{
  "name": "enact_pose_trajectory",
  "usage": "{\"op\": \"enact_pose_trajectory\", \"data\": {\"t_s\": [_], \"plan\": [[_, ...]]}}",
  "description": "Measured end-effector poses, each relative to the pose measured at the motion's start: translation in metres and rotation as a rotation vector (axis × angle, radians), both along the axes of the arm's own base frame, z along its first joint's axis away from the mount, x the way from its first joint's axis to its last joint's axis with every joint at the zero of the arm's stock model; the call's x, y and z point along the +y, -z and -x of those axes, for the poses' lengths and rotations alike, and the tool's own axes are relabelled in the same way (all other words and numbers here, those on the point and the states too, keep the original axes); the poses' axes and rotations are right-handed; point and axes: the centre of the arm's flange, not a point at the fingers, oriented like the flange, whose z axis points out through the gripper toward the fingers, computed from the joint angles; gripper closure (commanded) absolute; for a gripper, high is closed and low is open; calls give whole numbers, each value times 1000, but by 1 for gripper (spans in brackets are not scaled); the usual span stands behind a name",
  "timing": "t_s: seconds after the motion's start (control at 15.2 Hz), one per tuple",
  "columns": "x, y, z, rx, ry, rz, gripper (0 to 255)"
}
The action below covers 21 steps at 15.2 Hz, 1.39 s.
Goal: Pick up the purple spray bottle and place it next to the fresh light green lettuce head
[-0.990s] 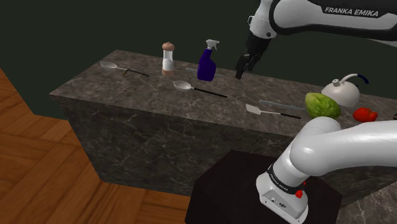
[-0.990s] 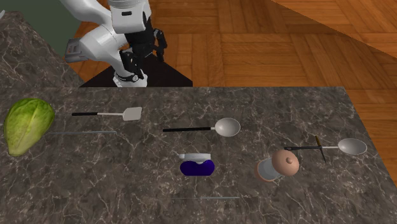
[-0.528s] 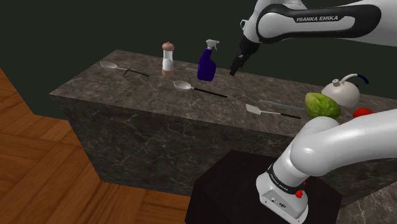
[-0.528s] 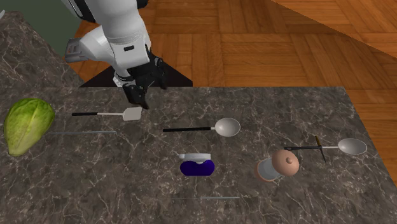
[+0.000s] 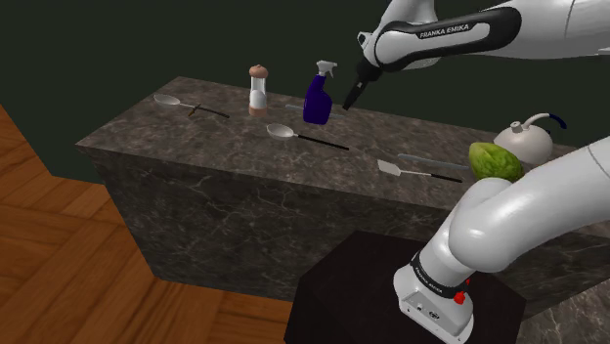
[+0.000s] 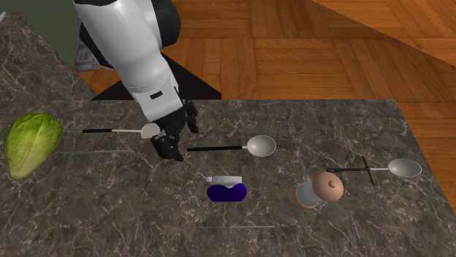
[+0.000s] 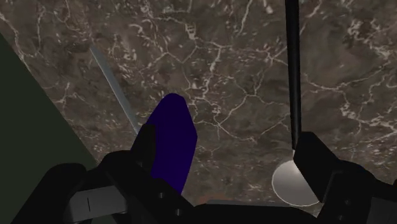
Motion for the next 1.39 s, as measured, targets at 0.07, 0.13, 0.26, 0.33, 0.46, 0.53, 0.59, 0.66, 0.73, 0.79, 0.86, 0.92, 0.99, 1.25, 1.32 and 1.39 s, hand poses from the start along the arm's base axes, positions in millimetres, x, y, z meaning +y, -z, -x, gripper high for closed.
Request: {"op": "enact_pose_trajectory", "data": {"t_s": [0.07, 0.13, 0.26, 0.33, 0.46, 0.53, 0.59, 0.66, 0.73, 0.79, 0.86, 0.92, 0.99, 1.25, 1.32, 1.39], "plan": [[-8, 1, -12, -15, -20, 4, 0], [-15, 5, -20, -29, -43, 9, 0], [-27, 7, -38, -57, -87, 18, 0], [-30, 8, -51, -71, -110, 24, 0], [-36, 12, -70, -93, -148, 32, 0], [-40, 15, -73, -98, -155, 35, 0], [-43, 19, -77, -101, -159, 37, 0], [-43, 24, -79, -102, -161, 37, 0], [-43, 29, -81, -103, -162, 38, 0], [-44, 34, -85, -103, -163, 38, 0], [-44, 39, -87, -103, -163, 38, 0], [-44, 45, -91, -103, -163, 39, 0], [-44, 49, -93, -103, -163, 38, 0], [-44, 51, -94, -104, -163, 38, 0], [-44, 51, -94, -104, -163, 38, 0], [-44, 51, -94, -104, -163, 39, 0]]}}
